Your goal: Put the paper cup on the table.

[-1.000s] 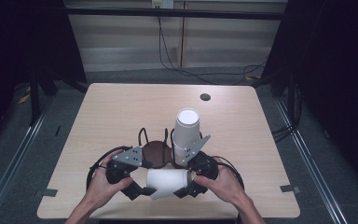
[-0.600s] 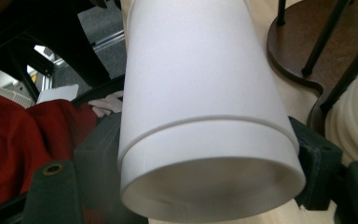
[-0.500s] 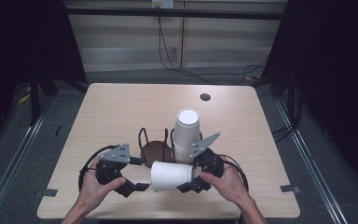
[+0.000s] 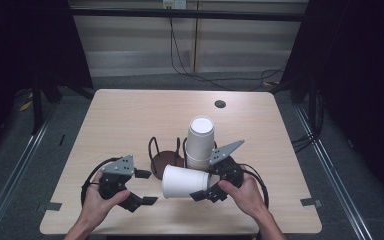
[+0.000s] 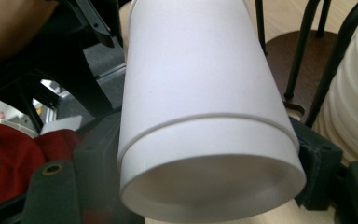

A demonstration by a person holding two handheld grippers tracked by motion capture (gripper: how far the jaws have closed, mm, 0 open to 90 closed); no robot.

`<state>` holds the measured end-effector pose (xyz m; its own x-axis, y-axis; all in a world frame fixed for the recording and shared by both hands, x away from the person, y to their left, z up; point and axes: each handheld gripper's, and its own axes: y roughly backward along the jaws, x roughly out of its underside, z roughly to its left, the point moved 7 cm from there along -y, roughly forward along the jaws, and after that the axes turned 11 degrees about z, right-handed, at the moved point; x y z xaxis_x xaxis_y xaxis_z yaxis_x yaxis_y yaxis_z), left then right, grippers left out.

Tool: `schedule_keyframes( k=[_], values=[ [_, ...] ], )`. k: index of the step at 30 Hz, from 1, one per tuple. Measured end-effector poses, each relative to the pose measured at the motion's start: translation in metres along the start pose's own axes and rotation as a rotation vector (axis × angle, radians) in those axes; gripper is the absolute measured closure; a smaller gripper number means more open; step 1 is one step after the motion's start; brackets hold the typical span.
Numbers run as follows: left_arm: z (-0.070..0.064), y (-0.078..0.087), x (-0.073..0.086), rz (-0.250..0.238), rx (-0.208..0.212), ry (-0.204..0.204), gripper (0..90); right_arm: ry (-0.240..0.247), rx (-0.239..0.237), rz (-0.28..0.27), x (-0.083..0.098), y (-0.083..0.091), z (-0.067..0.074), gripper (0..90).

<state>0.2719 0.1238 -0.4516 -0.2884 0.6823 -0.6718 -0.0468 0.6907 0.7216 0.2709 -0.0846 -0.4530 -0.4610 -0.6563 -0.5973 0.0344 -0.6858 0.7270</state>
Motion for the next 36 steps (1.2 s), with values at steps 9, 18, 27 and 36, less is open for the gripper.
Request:
schedule_keyframes(
  k=[9, 18, 27, 36],
  values=[
    [-0.003, -0.004, -0.001, -0.037, 0.065, 0.019, 16.2, 0.016, -0.018, -0.068, -0.003, 0.004, 0.001, 24.3],
    [-0.002, -0.005, -0.002, -0.072, 0.048, 0.036, 16.0, 0.047, -0.028, -0.119, -0.005, 0.007, 0.002, 24.4],
    [-0.006, -0.004, -0.005, -0.130, 0.035, 0.015, 15.9, 0.055, -0.054, -0.189, -0.006, 0.013, 0.002, 24.4],
    [-0.009, -0.005, -0.009, -0.181, 0.059, 0.039, 15.9, 0.086, -0.090, -0.244, -0.007, 0.015, 0.003, 24.4]
  ],
)
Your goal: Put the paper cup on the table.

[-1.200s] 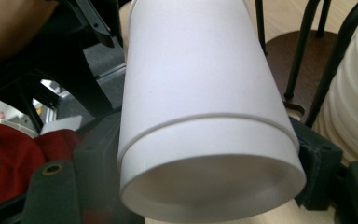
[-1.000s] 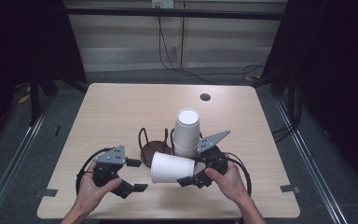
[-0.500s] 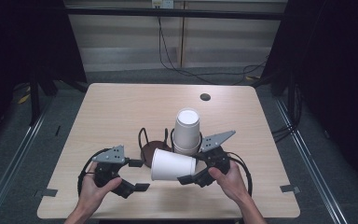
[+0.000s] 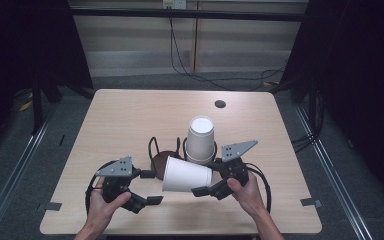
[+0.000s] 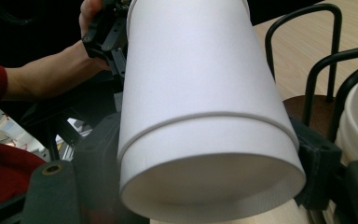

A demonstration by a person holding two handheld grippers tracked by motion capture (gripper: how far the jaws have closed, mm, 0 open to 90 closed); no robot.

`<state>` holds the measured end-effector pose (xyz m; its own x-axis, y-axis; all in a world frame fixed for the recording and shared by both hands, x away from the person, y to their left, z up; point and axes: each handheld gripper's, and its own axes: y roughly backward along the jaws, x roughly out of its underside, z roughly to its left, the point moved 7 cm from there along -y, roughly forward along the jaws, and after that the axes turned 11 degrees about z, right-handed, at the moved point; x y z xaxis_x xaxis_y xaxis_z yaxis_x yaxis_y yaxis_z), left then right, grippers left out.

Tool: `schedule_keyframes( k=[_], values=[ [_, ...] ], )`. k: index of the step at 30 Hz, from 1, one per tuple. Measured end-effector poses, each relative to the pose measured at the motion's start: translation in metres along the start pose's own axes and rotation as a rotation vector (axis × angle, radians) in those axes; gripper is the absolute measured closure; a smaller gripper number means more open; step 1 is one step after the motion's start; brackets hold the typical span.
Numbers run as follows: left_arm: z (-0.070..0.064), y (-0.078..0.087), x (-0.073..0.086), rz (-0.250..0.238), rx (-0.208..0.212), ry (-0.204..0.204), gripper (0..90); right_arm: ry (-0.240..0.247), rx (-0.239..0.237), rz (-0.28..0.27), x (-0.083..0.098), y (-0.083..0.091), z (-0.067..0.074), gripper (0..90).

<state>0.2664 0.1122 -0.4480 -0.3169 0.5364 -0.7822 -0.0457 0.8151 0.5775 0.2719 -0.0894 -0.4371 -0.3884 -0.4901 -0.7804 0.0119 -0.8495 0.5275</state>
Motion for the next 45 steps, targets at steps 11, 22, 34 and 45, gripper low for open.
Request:
schedule_keyframes(
  k=[11, 22, 34, 45],
  values=[
    [-0.004, -0.002, -0.008, -0.061, 0.041, 0.006, 15.7, 0.030, -0.028, -0.003, -0.001, -0.006, 0.003, 24.4],
    [-0.001, -0.005, -0.014, -0.087, -0.019, -0.007, 3.3, 0.034, -0.042, 0.016, 0.002, -0.009, 0.006, 24.5],
    [-0.007, -0.014, -0.020, -0.102, 0.013, -0.005, 0.0, 0.048, -0.065, 0.035, 0.001, -0.014, 0.010, 24.6],
    [-0.011, -0.017, -0.023, -0.124, 0.055, -0.005, 6.4, 0.055, -0.080, 0.047, 0.002, -0.018, 0.011, 24.7]
  ],
)
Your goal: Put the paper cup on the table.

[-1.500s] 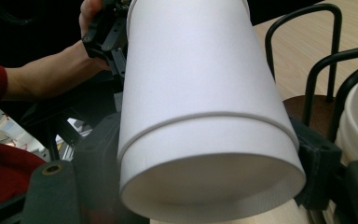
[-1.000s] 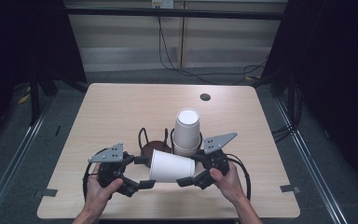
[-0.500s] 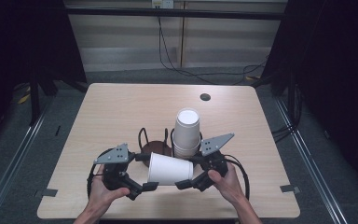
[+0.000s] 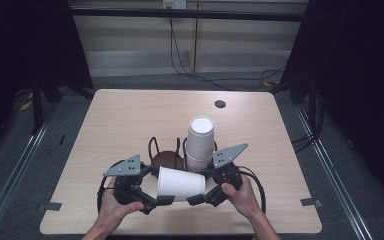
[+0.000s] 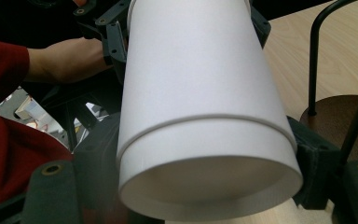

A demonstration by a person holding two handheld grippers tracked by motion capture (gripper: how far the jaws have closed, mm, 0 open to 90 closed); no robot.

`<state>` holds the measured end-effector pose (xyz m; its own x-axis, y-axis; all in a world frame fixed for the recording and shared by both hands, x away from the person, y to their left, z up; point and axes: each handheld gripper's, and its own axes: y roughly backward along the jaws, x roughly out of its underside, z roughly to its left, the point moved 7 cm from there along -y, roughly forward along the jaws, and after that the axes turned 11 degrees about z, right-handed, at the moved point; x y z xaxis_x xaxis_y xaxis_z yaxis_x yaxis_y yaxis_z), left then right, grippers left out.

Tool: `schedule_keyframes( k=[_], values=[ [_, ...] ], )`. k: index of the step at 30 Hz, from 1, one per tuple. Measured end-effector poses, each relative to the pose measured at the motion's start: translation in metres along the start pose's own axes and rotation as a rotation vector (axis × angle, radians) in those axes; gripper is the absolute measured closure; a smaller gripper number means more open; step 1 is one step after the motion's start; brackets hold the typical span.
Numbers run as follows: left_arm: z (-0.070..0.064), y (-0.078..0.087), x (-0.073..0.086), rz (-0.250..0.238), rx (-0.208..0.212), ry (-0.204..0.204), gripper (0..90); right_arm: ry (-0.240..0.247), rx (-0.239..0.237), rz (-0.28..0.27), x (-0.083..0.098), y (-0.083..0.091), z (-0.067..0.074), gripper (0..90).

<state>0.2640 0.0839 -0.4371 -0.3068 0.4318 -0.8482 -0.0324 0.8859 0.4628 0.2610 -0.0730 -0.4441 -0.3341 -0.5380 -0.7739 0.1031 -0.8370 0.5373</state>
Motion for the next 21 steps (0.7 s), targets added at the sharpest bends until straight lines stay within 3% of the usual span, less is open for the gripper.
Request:
schedule_keyframes(
  k=[13, 21],
  values=[
    [0.0037, 0.0022, -0.0012, -0.019, 0.051, 0.026, 11.2, -0.016, -0.006, -0.003, 0.0024, -0.0017, -0.0022, 25.2],
    [0.0010, 0.0059, -0.0029, -0.005, 0.037, 0.000, 15.2, -0.023, 0.000, 0.012, 0.0041, -0.0060, -0.0031, 22.7]
  ],
)
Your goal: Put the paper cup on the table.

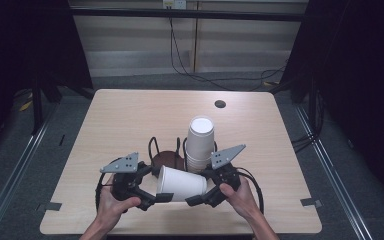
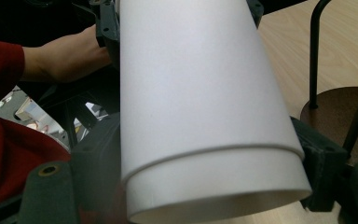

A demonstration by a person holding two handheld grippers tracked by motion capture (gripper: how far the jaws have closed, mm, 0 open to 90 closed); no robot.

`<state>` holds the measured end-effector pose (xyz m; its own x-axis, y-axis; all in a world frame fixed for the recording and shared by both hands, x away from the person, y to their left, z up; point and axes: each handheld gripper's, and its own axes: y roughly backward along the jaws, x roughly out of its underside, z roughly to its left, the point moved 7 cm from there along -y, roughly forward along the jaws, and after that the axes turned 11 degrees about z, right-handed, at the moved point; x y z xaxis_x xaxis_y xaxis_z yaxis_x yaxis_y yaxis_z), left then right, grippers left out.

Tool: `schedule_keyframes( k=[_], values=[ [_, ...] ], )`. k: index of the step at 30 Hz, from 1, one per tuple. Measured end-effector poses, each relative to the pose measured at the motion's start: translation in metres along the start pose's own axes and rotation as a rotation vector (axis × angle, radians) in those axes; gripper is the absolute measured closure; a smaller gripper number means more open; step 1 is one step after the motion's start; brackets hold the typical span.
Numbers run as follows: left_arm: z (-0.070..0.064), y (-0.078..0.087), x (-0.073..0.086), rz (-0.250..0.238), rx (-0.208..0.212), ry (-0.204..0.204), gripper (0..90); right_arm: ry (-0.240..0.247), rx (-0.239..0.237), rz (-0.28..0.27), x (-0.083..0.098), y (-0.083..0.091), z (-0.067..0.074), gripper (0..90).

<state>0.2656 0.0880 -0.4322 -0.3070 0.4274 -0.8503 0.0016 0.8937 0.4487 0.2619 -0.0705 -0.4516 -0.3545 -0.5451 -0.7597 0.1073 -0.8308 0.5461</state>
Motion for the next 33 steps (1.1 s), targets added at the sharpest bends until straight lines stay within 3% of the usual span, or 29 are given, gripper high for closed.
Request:
schedule_keyframes(
  k=[3, 10, 22, 24, 33],
  values=[
    [0.001, 0.001, 0.000, 0.003, -0.012, -0.006, 15.4, -0.001, 0.021, -0.008, -0.001, 0.001, 0.000, 21.6],
    [0.008, 0.005, 0.003, 0.009, -0.040, 0.026, 15.5, -0.015, 0.068, -0.018, 0.001, 0.003, -0.005, 14.5],
    [0.009, 0.009, 0.008, 0.044, -0.078, 0.042, 15.5, -0.038, 0.132, -0.040, 0.004, 0.008, -0.009, 14.3],
    [0.009, 0.010, 0.009, 0.044, -0.068, 0.055, 15.4, -0.042, 0.137, -0.042, 0.005, 0.010, -0.009, 14.3],
    [0.013, 0.013, 0.014, 0.111, -0.112, 0.057, 15.3, -0.053, 0.168, -0.052, 0.006, 0.015, -0.012, 14.3]
  ],
)
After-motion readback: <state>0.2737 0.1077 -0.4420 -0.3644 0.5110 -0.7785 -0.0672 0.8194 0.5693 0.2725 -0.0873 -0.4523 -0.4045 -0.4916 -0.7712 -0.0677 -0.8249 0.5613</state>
